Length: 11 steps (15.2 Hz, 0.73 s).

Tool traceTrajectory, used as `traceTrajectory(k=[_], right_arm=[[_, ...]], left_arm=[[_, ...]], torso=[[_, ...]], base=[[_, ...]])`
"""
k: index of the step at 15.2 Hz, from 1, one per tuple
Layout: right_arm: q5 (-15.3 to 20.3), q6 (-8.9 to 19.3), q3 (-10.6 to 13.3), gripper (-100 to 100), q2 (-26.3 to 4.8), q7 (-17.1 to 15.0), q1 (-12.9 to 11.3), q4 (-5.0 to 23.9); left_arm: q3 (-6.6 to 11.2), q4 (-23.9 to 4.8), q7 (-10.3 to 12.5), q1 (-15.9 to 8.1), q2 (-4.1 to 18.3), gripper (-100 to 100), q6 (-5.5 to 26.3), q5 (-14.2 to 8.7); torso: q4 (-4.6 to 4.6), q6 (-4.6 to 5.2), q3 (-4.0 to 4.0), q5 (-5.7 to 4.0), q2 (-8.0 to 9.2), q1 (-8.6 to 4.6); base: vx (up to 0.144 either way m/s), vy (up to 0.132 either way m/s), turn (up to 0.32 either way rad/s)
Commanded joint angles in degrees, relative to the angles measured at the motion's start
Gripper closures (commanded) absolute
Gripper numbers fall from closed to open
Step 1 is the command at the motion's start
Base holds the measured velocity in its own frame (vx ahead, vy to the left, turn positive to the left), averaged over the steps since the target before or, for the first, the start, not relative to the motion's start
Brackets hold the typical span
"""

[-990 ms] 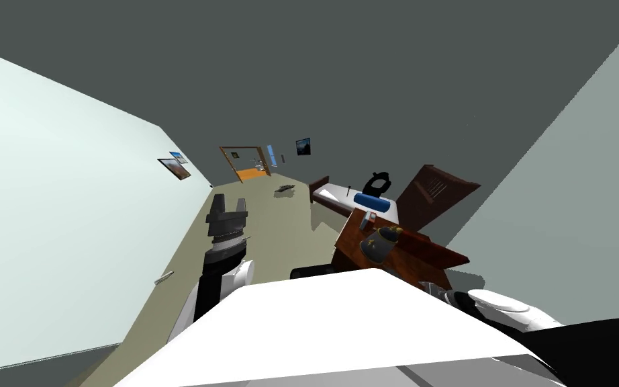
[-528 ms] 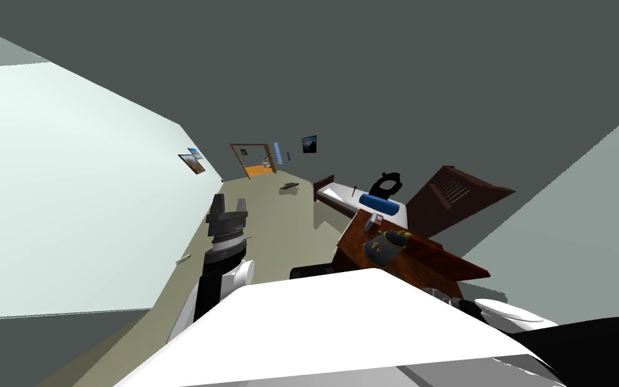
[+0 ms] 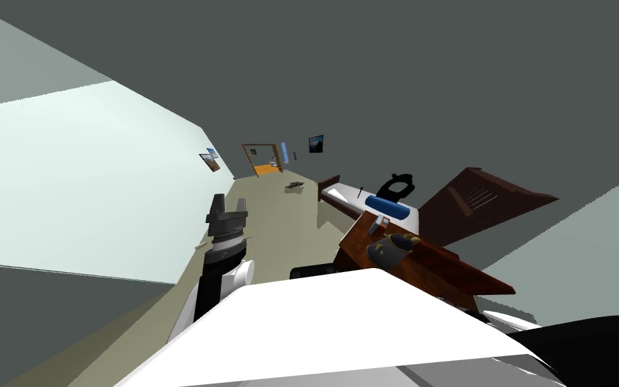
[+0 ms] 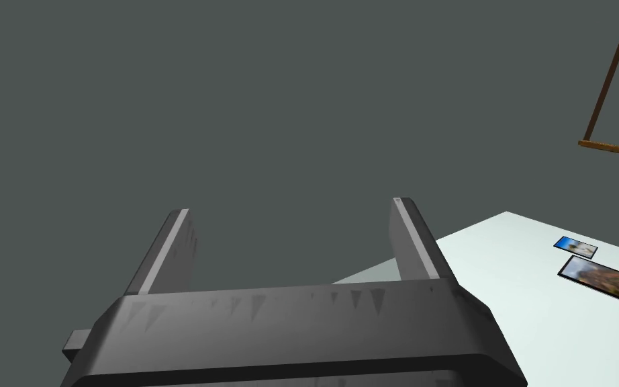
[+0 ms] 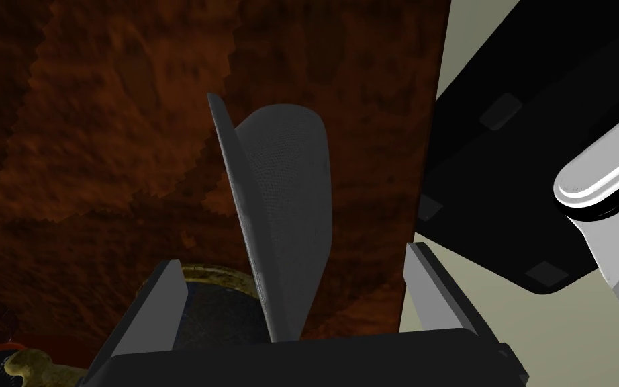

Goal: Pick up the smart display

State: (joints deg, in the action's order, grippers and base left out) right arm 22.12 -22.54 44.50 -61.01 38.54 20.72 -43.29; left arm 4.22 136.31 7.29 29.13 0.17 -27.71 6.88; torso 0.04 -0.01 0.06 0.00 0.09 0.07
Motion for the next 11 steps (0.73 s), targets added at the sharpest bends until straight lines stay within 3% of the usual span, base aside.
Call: traceTrajectory(k=[1,2,8,10,11], right_arm=[[-2.86,0.18,0.55,-100,0.44,1.39,0.19,0.63],[-2.89,0.18,0.55,-100,0.44,1.39,0.19,0.63],[-10.69,1.17,2.69,-100,2.06,5.79,1.01,2.45],[-10.11,0.99,2.41,-100,2.00,5.26,0.89,2.40],[-10.38,1.02,2.47,100,2.02,5.46,0.90,2.44]], left_arm=[[0.00,0.00,0.00,0.00,0.00,0,0.00,0.00],[0.00,0.00,0.00,0.00,0.00,0,0.00,0.00],[0.00,0.00,0.00,0.01,0.00,0,0.00,0.00],[0.00,0.00,0.00,0.00,0.00,0,0.00,0.00],[0.01,0.00,0.00,0.01,0.00,0,0.00,0.00]], torso=[[0.00,0.00,0.00,0.00,0.00,0.00],[0.00,0.01,0.00,0.00,0.01,-0.01],[0.00,0.04,0.00,0.00,-0.01,-0.02],[0.00,0.02,-0.01,0.01,-0.01,0.00],[-0.01,0.04,-0.03,0.01,-0.05,0.00]], base=[[-0.052,-0.015,0.185],[-0.041,-0.013,0.053],[-0.048,-0.011,0.134],[-0.034,-0.006,0.106],[-0.009,-0.003,0.001]])
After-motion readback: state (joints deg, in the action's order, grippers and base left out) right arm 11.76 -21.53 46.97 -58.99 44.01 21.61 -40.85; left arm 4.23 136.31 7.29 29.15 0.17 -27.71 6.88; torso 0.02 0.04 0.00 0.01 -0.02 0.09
